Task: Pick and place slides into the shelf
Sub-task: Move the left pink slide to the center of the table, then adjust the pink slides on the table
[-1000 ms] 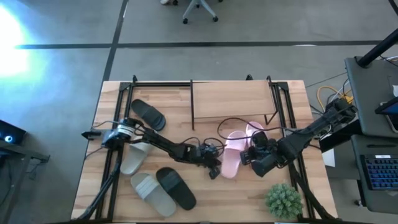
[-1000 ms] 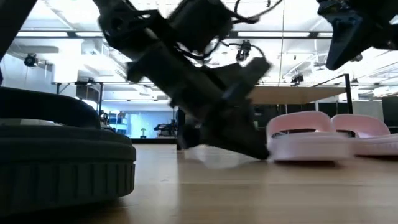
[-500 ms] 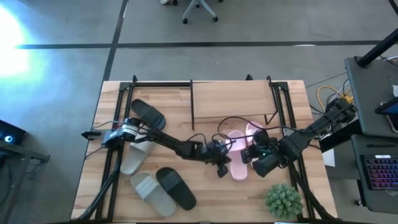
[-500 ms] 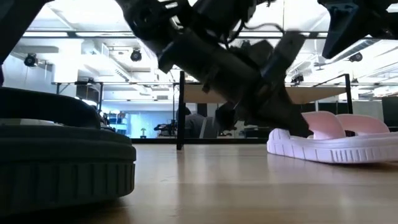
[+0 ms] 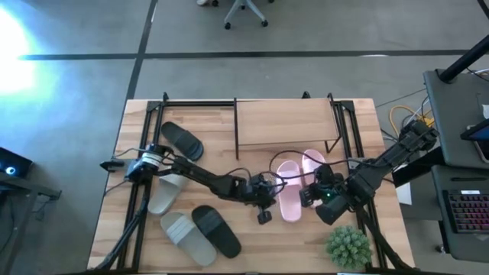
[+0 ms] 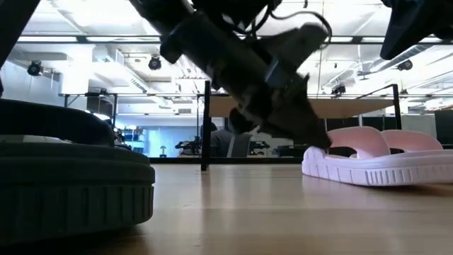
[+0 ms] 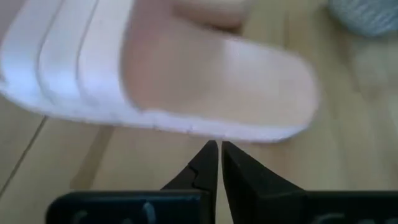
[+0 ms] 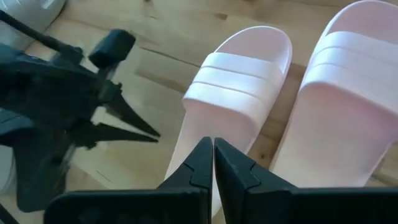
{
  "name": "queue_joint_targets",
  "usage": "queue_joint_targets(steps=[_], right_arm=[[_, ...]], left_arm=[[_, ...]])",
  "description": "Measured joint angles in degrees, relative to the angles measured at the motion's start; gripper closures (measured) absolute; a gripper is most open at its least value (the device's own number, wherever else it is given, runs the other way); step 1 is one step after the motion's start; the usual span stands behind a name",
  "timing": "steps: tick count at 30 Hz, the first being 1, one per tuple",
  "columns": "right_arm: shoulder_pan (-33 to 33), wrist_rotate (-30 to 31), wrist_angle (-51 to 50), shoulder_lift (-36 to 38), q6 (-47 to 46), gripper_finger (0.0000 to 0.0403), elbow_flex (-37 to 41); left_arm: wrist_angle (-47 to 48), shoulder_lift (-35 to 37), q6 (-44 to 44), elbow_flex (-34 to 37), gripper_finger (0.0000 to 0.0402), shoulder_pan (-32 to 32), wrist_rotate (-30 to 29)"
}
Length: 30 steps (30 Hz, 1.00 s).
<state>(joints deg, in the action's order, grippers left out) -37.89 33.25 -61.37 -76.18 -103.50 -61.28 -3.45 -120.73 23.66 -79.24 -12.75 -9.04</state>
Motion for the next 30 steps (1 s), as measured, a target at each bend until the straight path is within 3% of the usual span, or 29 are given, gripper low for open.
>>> queue_joint_targets(steps=[19, 24, 30], right_arm=[[-0.5, -0.1, -0.9, -0.1, -1.6, 0.0394, 0.1], [-0.6, -1.1, -1.1, -0.1, -1.6, 0.0394, 0.1], [-2.0, -3.2, -0.6, -0.1, -2.9, 0.0394, 0.1]], left_arm=[[-6.6, -5.7, -0.2, -3.1, 0.0394, 7.2, -0.2], [-0.8, -4.0, -0.1, -2.7, 0.0394, 6.7, 1.6], [8.1, 0.6, -0.5, -2.6, 0.0394, 1.5, 2.1]])
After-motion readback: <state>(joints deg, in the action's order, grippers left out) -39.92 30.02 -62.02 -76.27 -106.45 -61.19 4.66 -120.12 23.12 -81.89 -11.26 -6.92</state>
